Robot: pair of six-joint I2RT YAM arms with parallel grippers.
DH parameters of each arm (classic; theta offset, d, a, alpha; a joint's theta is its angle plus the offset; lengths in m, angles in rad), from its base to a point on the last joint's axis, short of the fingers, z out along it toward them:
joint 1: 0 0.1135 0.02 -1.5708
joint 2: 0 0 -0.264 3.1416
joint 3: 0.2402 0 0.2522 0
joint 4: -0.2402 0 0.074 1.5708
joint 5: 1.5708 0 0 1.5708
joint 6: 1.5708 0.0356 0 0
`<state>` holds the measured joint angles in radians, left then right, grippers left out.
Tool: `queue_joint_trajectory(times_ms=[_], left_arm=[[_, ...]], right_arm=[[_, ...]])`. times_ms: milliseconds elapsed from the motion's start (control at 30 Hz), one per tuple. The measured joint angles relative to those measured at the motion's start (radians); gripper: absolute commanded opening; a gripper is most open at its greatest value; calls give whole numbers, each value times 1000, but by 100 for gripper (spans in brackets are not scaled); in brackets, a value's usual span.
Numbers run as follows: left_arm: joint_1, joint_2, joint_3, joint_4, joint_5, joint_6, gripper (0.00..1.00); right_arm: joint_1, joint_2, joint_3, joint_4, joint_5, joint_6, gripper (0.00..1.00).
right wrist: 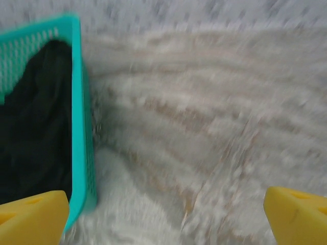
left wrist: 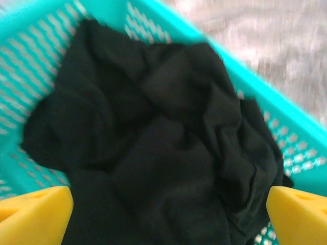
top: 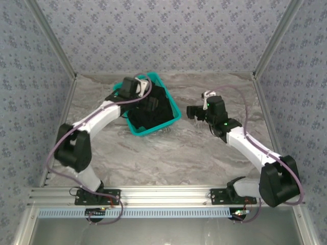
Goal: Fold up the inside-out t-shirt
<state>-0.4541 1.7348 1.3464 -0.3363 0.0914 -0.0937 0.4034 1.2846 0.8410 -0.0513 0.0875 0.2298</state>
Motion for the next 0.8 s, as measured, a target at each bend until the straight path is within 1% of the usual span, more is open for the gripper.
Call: queue_joint_trajectory(times_ms=[67,133,233,267,333,367,467,533,567,633,700,800], left_arm=[[-2,115,94,-112,24,23,96],[3,235,204,-203,45,37,87],[13,359,315,-283,75,41,56],[22,382,336,-302,91,42,42],[42,409,380,-341,130,34,8],[55,418,407,-357,155,30,0],[88,403,426,-361,211,13,0],[103,333,362,-306,219,-17,0],[108,274,307,-268,217,-34,0],[114,101,166,-179,199,-75,0],[116,-116,39,-66,163,-122,0],[116,-380,-29,93,105,-171,0]], right_arm=[[2,30,13,-47,-33,14,100],[2,62,36,-80,-66,29,98],[8,93,61,-117,-97,48,98],[11,95,63,-125,-103,53,98],[16,95,63,-137,-111,64,98],[18,96,63,-142,-113,70,98],[22,96,65,-155,-116,82,98],[23,96,66,-156,-121,95,98],[23,97,66,-155,-127,103,98],[24,104,68,-148,-145,127,96],[29,126,69,-120,-182,169,94],[48,183,72,-56,-232,239,91]])
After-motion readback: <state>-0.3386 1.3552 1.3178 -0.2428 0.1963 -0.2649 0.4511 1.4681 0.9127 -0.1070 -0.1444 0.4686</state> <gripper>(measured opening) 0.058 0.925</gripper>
